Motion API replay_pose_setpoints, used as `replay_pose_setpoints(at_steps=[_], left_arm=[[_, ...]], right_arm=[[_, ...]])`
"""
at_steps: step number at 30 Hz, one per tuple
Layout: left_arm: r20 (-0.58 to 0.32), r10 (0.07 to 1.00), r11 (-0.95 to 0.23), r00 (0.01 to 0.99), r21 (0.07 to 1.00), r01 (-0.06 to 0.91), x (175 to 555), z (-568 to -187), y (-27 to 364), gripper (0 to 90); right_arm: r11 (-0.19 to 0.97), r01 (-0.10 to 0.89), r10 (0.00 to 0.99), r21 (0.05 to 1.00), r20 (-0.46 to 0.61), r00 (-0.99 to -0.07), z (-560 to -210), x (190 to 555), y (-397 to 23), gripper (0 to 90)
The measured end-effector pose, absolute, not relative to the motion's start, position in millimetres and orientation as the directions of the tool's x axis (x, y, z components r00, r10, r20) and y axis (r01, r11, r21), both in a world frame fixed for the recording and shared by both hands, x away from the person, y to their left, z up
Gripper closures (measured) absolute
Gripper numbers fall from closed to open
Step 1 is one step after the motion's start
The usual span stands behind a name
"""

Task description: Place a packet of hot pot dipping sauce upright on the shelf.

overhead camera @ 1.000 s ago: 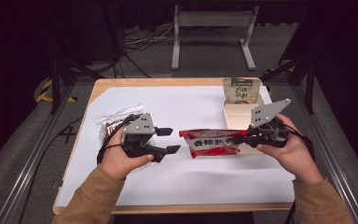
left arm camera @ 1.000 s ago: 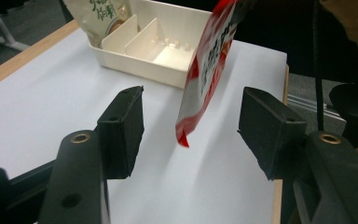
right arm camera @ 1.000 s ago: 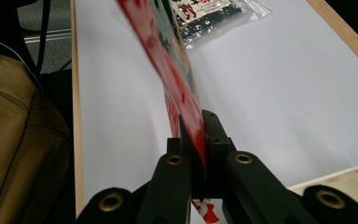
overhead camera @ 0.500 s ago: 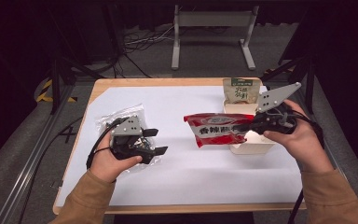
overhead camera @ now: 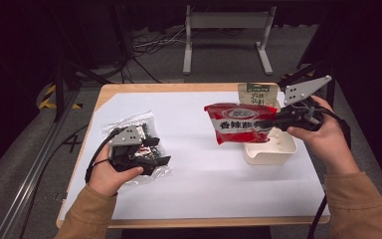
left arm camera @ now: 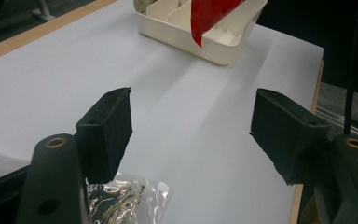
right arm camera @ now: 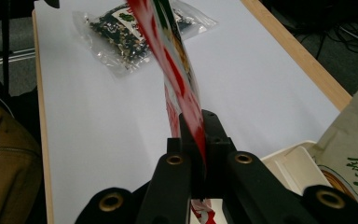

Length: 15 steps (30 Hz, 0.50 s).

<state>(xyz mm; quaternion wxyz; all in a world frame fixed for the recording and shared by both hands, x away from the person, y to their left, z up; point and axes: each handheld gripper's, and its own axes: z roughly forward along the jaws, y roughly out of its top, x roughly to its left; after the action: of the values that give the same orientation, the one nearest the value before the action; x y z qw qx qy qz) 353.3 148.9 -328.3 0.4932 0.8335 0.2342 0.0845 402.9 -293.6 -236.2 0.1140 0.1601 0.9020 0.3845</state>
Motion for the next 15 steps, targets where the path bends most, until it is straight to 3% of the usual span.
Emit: replay_pose_setpoints(at_steps=[15], left_arm=[[-0.087, 0.516, -0.398, 0.852, 0.856, 0.329, 358, -333, 163, 19.8]], right_arm=[[0.629, 0.246, 0.463, 0.738, -0.102, -0.88, -234, 425, -318, 90.0]])
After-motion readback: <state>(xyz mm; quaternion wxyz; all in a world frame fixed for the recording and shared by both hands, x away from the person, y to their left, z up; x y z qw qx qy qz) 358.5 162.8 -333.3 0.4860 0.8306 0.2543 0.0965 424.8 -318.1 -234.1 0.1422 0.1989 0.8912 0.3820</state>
